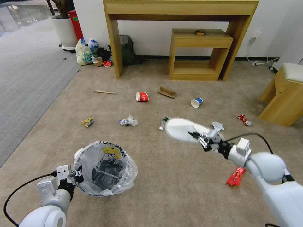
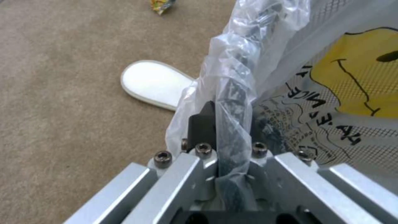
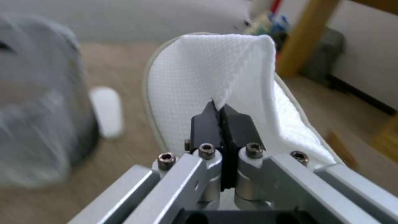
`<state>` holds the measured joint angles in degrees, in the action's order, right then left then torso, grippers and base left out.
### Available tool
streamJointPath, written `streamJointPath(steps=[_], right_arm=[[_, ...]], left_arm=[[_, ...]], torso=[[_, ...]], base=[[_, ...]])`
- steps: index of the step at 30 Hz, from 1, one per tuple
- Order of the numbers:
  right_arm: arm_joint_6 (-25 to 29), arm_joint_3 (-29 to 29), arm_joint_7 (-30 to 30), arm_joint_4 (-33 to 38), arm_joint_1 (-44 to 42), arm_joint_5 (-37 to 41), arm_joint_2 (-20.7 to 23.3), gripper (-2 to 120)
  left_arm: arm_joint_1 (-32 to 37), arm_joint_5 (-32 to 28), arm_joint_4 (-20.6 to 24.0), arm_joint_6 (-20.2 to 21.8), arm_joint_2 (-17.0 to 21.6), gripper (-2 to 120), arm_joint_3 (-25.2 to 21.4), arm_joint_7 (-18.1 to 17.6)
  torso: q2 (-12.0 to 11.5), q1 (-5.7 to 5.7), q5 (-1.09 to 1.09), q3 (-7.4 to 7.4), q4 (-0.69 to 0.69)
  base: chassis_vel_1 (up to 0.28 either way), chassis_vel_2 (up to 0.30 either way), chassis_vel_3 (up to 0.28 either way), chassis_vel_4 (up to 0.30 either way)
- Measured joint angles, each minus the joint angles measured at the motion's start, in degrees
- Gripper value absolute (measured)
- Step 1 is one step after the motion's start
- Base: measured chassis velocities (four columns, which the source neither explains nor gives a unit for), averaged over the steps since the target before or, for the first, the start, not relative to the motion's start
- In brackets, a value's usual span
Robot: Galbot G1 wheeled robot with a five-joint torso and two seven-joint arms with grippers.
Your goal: Pick up the trash bin and place the garbage on the floor into it.
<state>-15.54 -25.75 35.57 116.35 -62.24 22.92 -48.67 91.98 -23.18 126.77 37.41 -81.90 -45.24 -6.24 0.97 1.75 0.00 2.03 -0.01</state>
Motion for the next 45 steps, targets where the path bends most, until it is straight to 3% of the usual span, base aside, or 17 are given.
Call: streamJointPath(steps=[3, 6, 7, 9, 10, 12, 13, 16, 24, 37, 45], right_arm=[[-2.4, 4.0, -1.5, 2.8, 2.5, 4.1, 0.9, 0], [-6.4, 14.2, -7.4, 4.8, 7.0, 10.6, 1.9, 0], [-6.4, 14.2, -7.4, 4.8, 7.0, 10.6, 1.9, 0], [-9.0, 22.2, -11.7, 4.9, 11.8, 15.1, 1.9, 0], [-10.0, 25.6, -14.2, 4.9, 14.8, 17.8, 1.7, 0], [-10.2, 26.1, -14.6, 4.9, 15.3, 18.2, 1.6, 0], [-12.4, 30.6, -17.4, 4.9, 19.3, 22.1, 0.8, 0], [-13.7, 35.6, -21.1, 4.3, 24.3, 26.7, -1.1, 0], [-6.2, 42.4, -21.5, -3.7, 26.1, 27.9, -6.1, 0], [-3.9, 46.2, -21.0, -8.2, 26.6, 25.9, -12.6, 0], [-2.6, 48.9, -21.1, -11.8, 27.3, 24.2, -19.2, 0]], left_arm=[[-0.1, 0.3, -0.1, 0.1, 0.2, 0, 0.5, 0.0], [-0.4, 1.5, -0.5, 0.2, 0.4, 0, 1.6, 0.0], [-0.4, 1.5, -0.5, 0.2, 0.4, 0, 1.6, 0.0], [-0.5, 2.1, -0.7, 0.2, 0.4, 0, 2.4, -0.1], [-0.5, 2.3, -0.8, 0.2, 0.4, 0, 2.7, -0.1], [-0.5, 2.3, -0.8, 0.2, 0.4, 0, 2.8, -0.1], [-0.6, 2.6, -1.0, 0.2, 0.4, 0, 3.2, -0.2], [-1.0, 2.6, -1.1, 0.2, 0.3, 0, 4.0, -0.4], [-1.1, -0.3, -1.1, 0.9, 0.2, 0, 4.2, -0.7], [-1.1, -2.1, -1.1, 1.6, 0.3, 0, 4.6, -1.4], [-1.3, -2.5, -1.2, 1.8, 0.4, 0, 5.5, -1.3]], torso=[[0.0, 0.00, -0.01, 0.00, 0.00], [0.0, 0.00, -0.01, 0.00, 0.00], [0.0, 0.00, -0.01, 0.00, 0.00], [0.0, 0.00, 0.01, 0.00, 0.01], [0.0, 0.00, 0.00, 0.00, 0.01], [0.0, 0.00, 0.00, 0.00, 0.01], [0.0, 0.00, 0.01, 0.01, 0.00], [0.0, 0.00, -0.03, 0.00, 0.01], [0.0, 0.00, 0.00, 0.00, 0.01], [0.0, 0.00, -0.01, 0.00, 0.00], [0.0, 0.00, 0.00, 0.00, 0.01]], base=[[0.000, 0.000, 0.000, 0.000], [0.000, 0.000, 0.000, 0.000], [0.000, 0.000, 0.000, 0.000], [0.000, 0.000, 0.000, 0.000], [0.000, 0.000, 0.000, 0.000], [0.000, 0.000, 0.000, 0.000], [0.000, 0.000, 0.000, 0.000], [0.000, 0.000, 0.000, 0.000], [0.000, 0.000, 0.000, 0.000], [0.000, 0.000, 0.000, 0.000], [0.000, 0.000, 0.000, 0.000]])
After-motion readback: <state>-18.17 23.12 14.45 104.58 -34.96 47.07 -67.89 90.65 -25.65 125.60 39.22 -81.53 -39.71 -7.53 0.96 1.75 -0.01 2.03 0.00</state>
